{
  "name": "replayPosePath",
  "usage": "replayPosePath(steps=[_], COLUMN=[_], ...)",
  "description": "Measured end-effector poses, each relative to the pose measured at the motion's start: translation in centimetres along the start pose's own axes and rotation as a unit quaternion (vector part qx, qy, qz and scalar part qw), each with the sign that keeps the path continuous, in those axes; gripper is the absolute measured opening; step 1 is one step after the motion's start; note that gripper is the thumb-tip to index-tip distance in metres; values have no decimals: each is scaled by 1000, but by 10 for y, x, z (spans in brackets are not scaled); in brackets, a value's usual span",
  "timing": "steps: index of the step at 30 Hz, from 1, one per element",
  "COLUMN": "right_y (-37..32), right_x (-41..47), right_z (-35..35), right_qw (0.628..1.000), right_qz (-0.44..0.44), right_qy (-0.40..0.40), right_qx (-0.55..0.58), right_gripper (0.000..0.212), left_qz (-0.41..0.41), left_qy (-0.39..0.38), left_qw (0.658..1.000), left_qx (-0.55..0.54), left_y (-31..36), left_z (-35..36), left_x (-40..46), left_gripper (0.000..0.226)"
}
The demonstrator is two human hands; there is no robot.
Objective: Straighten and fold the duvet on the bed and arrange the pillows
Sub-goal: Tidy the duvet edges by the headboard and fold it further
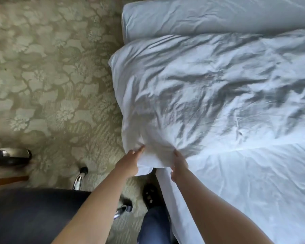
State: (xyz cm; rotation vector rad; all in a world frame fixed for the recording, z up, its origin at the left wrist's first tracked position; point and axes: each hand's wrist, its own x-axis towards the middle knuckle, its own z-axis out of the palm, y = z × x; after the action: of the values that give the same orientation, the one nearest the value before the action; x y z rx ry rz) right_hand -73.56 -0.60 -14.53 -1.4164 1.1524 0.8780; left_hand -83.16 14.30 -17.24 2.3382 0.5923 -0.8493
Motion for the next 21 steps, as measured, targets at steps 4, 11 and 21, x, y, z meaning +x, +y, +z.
replayPosePath(steps=[4, 11, 21], right_y=[11, 19, 9], right_x=[7, 7, -37], right_z=[7, 29, 49], right_qw=[991, 968, 916], right_qz=[22, 25, 90], right_qy=[-132, -250, -374], right_qx=[-8, -16, 118], right_gripper=[32, 44, 55], left_qz=[-58, -182, -199], left_qy=[75, 156, -115], left_qw=[984, 883, 392], left_qx=[-153, -404, -891], left_y=[-3, -8, -2], left_z=[12, 16, 25], left_x=[5, -3, -27], left_gripper=[77, 38, 101])
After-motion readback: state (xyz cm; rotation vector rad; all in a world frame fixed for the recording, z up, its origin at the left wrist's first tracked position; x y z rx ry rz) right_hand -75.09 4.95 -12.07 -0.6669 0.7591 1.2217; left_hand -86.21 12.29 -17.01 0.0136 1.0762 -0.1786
